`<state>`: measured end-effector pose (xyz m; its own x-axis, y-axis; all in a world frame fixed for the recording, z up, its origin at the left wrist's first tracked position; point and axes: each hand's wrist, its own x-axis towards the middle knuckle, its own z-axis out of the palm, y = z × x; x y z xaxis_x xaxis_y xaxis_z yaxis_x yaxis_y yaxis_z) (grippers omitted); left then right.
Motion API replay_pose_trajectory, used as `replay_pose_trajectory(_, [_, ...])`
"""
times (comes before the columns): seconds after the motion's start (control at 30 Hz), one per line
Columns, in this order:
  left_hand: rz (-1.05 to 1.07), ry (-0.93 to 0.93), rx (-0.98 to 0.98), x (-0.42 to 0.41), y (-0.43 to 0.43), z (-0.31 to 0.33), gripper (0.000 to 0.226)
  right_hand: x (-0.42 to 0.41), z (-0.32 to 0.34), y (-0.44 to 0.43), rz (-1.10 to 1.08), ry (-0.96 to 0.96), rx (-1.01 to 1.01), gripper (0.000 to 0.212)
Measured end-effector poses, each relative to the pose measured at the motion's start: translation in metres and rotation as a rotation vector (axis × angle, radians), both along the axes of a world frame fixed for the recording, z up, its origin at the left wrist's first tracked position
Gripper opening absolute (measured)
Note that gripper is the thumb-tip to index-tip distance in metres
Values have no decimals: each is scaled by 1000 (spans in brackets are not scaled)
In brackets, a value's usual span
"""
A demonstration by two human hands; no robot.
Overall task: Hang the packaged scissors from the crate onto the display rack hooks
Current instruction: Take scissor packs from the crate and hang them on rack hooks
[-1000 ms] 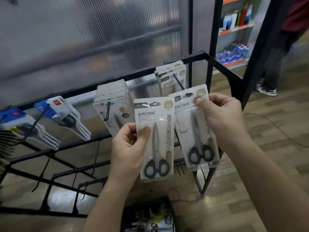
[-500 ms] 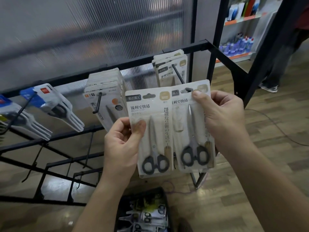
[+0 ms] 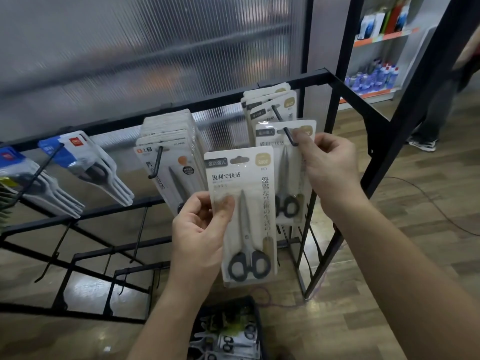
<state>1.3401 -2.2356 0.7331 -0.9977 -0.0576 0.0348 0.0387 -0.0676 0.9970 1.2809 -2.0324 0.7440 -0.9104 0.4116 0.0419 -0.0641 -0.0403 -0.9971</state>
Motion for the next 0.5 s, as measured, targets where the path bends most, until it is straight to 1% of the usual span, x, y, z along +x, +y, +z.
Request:
replay_pose_trajectory(0.07, [-9, -12, -1, -2, 2, 0, 19, -13, 2, 0, 3, -5, 12, 50])
replay_pose_trajectory(0.13, [-17, -23, 8, -5, 4, 0, 20, -26, 4, 0, 10, -19, 28, 57])
replay_pose_trajectory(0.3, [-20, -45, 28, -9, 5, 3, 20, -54, 6, 0, 30, -54, 78, 62])
replay_pose_trajectory(0.5, [-35, -9, -44, -6, 6, 4, 21, -73, 8, 2, -24, -50, 222, 57])
